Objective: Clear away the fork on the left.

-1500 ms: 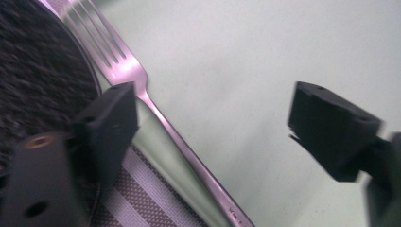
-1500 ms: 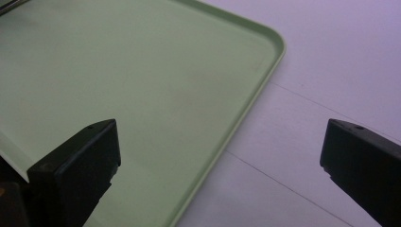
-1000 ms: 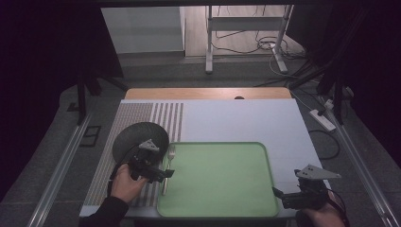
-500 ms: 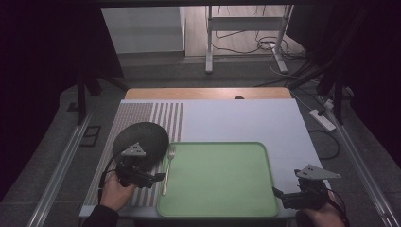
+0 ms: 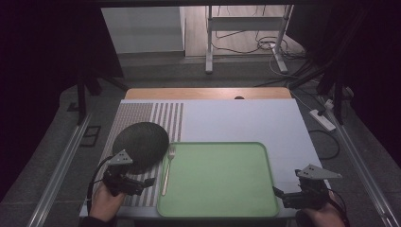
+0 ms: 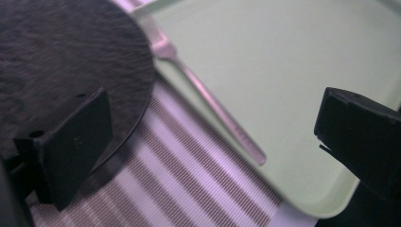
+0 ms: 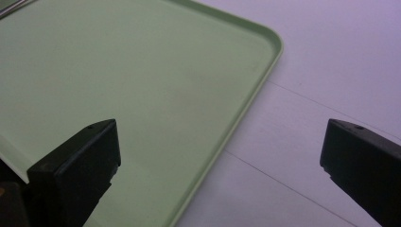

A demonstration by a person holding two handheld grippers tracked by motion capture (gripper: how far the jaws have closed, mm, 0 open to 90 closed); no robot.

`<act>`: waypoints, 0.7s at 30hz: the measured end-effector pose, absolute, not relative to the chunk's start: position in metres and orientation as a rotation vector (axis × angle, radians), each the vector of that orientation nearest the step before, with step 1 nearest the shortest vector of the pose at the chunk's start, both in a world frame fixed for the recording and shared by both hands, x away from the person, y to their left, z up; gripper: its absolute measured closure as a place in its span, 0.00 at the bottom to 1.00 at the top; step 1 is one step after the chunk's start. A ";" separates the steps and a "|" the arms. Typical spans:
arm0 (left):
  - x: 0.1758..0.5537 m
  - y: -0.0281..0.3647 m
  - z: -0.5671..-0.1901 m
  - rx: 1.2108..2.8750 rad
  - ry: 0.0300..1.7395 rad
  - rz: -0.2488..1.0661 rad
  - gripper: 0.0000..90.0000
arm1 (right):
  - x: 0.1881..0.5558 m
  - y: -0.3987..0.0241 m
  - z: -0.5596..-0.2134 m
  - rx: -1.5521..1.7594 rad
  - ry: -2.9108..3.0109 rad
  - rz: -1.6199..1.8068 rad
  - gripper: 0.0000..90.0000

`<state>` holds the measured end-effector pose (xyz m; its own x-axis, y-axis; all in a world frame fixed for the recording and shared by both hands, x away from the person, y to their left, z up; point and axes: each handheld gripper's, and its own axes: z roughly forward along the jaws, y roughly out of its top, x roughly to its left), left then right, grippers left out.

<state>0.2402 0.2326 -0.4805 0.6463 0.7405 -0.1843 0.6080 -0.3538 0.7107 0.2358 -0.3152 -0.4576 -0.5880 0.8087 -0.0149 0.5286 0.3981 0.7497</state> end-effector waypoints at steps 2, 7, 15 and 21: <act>0.237 0.236 -0.482 2.073 1.058 0.214 0.00 | 0.236 -0.315 -0.458 1.153 2.284 1.019 0.00; 0.227 0.245 -0.485 2.035 1.087 0.219 0.00 | 0.236 -0.315 -0.457 1.157 2.281 1.021 0.00; 0.211 0.257 -0.489 1.989 1.092 0.241 0.00 | 0.236 -0.316 -0.457 1.162 2.276 1.026 0.00; 0.200 0.263 -0.487 1.964 1.098 0.300 0.00 | 0.236 -0.316 -0.457 1.165 2.272 1.025 0.00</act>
<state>0.1998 0.2626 -0.4874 0.5869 0.7889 -0.1823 0.5866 -0.2591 0.7674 0.2357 -0.3158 -0.4573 -0.5799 0.8146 -0.0101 0.5314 0.3877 0.7532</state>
